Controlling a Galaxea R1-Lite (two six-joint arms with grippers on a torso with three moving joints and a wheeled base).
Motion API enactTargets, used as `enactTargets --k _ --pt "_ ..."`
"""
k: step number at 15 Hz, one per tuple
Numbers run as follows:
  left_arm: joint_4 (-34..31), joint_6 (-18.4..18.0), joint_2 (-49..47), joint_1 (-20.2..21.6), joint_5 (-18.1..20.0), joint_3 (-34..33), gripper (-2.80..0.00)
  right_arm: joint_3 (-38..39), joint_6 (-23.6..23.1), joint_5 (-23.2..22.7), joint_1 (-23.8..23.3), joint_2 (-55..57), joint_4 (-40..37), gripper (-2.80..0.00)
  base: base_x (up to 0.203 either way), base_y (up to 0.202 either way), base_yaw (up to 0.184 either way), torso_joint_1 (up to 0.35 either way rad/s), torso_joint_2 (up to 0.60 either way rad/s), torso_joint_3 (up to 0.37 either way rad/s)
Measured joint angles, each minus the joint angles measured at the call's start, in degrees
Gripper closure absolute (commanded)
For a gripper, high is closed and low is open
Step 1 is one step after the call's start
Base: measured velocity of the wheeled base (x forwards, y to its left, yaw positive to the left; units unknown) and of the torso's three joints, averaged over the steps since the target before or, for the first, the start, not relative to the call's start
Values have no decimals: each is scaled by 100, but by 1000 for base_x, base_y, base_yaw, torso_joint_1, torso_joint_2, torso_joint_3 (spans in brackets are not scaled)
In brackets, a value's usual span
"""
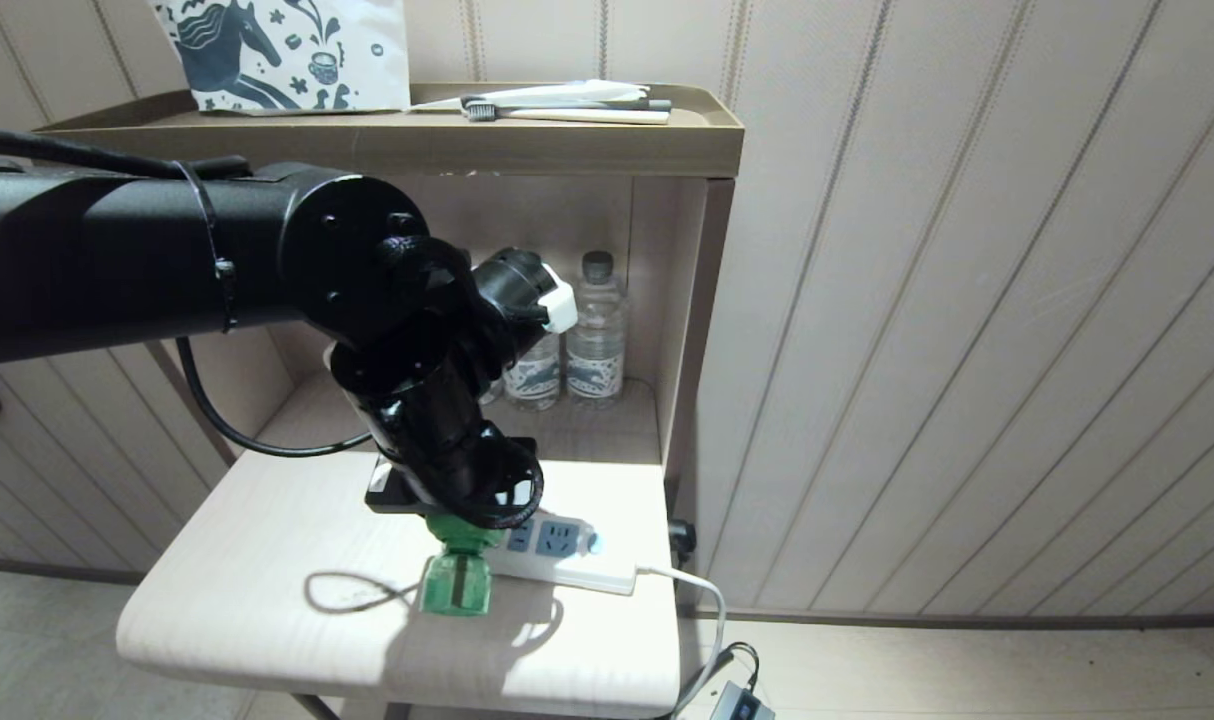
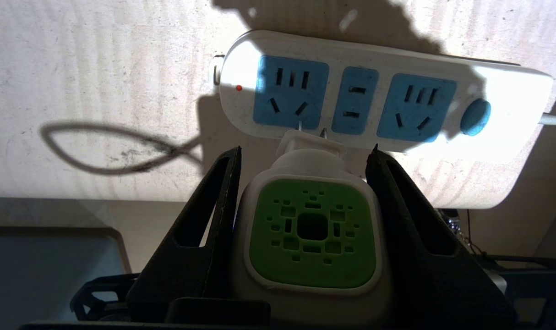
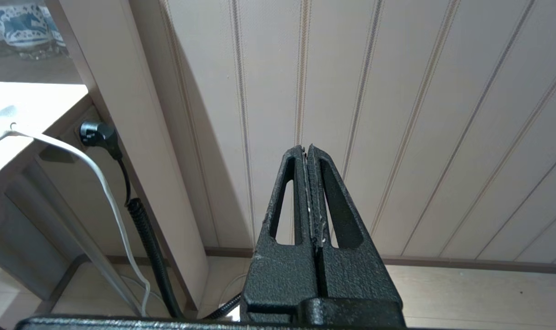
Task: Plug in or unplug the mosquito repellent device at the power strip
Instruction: Insert the plug into the socket
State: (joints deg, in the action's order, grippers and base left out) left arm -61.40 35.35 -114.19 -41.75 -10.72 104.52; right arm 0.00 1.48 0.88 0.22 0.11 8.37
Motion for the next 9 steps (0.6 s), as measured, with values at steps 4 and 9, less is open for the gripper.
enactTargets --k 4,9 --pt "7 1 -45 0 -6 0 0 0 1 2 0 0 9 0 0 0 0 192 -426 -236" --pt "5 34 -238 2 120 -11 0 0 1 2 2 0 13 0 0 0 0 174 -378 -207"
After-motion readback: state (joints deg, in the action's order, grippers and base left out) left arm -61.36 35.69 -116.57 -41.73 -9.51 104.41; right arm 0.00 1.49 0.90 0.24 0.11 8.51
